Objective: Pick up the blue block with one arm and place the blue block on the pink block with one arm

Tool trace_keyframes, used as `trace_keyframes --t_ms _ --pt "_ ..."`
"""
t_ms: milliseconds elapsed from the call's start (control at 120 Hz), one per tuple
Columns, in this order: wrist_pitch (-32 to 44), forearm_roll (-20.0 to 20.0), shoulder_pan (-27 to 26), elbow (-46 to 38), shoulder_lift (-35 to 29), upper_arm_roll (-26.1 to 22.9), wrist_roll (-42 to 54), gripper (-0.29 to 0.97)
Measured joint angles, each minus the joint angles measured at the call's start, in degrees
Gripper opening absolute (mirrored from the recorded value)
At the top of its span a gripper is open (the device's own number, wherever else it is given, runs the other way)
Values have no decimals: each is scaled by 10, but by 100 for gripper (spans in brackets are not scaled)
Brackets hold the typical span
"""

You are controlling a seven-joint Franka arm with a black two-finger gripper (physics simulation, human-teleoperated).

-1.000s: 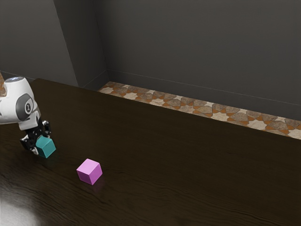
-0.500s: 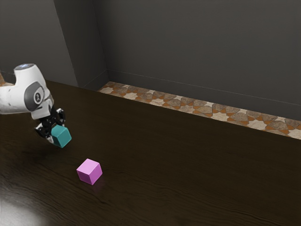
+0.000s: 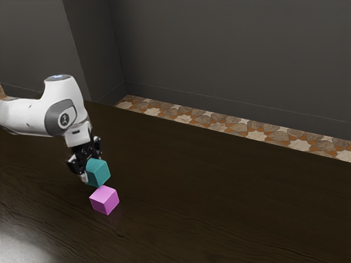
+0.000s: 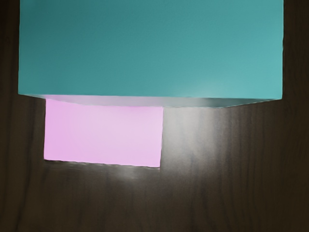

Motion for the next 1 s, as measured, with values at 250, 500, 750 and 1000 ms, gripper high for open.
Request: trace_keyframes --t_ms 250,500,750,1000 --pt "-12 1 -11 -40 -31 -68 -113 37" --pt "-11 28 42 -57 -56 -78 -154 37" --pt "9 50 57 -58 -48 -87 -156 37" --pt "52 44 33 -67 -39 -91 -153 37"
